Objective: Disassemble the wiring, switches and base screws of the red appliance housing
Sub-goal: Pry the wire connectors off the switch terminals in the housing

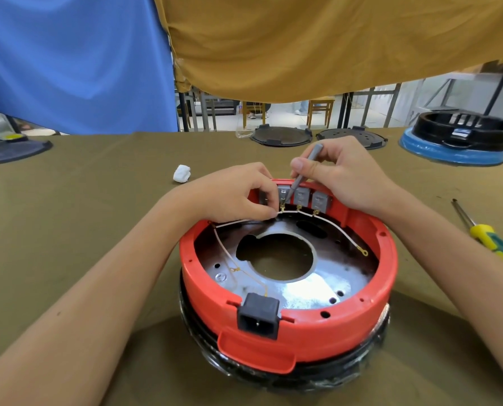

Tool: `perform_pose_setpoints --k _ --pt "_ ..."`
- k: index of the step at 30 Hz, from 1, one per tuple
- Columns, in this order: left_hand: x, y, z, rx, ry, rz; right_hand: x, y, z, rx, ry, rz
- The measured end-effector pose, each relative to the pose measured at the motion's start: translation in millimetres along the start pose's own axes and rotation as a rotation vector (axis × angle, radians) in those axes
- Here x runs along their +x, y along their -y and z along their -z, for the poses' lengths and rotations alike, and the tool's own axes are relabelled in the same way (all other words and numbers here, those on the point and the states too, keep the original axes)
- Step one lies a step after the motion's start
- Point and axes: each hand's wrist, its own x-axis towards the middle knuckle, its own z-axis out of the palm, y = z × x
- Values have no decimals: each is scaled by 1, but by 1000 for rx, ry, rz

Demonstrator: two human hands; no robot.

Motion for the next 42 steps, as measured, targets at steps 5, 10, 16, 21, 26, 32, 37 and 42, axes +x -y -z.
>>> perform_pose_setpoints --k 5,10,16,21,26,32,37,42 --pt "0 -1 -1 2 -3 -3 1 -3 1 66 16 -49" --pt "1 0 -1 -3 5 13 3 -6 0 143 19 -136" --pt "0 0 -1 -1 -7 19 1 -5 0 138 -28 -110" --pt "-1 -1 -1 -1 -55 18 1 -5 0 121 -54 -120" --pt "-4 -4 2 -32 -112 6 -1 -4 2 145 -70 -114" --pt "-15 -9 17 12 -25 101 -3 -1 3 247 -45 -118" --pt "-19 -14 20 40 -51 123 -3 1 1 243 -23 -74" --pt "-14 -11 13 -34 -96 100 -2 0 2 229 -14 -63"
